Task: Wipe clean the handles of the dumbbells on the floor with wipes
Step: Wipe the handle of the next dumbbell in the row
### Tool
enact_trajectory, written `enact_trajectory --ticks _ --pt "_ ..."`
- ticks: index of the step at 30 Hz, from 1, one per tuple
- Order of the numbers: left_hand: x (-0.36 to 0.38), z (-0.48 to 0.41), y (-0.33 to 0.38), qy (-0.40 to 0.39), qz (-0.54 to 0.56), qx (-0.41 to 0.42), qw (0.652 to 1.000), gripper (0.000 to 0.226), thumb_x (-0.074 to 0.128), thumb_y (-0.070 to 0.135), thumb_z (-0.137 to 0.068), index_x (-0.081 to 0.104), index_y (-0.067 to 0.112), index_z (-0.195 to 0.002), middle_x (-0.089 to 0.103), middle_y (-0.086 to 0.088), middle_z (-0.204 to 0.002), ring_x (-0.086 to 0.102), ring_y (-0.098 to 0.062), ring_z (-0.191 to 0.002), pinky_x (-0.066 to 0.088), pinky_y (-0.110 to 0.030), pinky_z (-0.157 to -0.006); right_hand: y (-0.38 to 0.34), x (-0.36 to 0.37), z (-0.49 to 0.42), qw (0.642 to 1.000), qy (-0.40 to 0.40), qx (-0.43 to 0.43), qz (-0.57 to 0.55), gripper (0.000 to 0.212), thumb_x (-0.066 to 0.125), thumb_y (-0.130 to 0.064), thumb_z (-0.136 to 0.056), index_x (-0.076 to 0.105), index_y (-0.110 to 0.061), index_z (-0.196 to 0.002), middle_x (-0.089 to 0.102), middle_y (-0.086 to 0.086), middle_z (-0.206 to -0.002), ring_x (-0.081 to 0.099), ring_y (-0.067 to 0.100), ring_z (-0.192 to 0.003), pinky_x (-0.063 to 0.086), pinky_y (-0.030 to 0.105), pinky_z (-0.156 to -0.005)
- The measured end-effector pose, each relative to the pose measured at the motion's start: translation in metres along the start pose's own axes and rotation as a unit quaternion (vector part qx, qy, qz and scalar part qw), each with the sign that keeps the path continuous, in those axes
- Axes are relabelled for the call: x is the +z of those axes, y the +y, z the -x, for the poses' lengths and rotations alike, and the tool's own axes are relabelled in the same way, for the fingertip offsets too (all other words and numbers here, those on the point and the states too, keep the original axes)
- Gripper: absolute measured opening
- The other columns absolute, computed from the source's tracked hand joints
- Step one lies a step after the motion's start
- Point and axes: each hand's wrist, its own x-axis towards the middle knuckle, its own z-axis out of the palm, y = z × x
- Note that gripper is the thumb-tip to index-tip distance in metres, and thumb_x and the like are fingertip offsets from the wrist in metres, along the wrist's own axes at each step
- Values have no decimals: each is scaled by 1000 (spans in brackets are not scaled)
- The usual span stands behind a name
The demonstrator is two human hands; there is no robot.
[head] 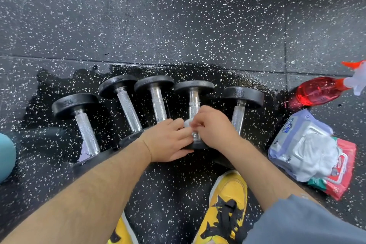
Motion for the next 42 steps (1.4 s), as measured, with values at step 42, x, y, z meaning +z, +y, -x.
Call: enact_trajectory --ticks 42 --pt "-3 0 -3 -35 -2 1 999 36 50 51 -102 53 15 -105 48 -3 -94 35 -22 -80 46 -37 -63 6 -17 3 993 -100 42 -35 6 75 -31 -87 75 -37 -86 58 -12 -74 53 2 -69 43 23 -67"
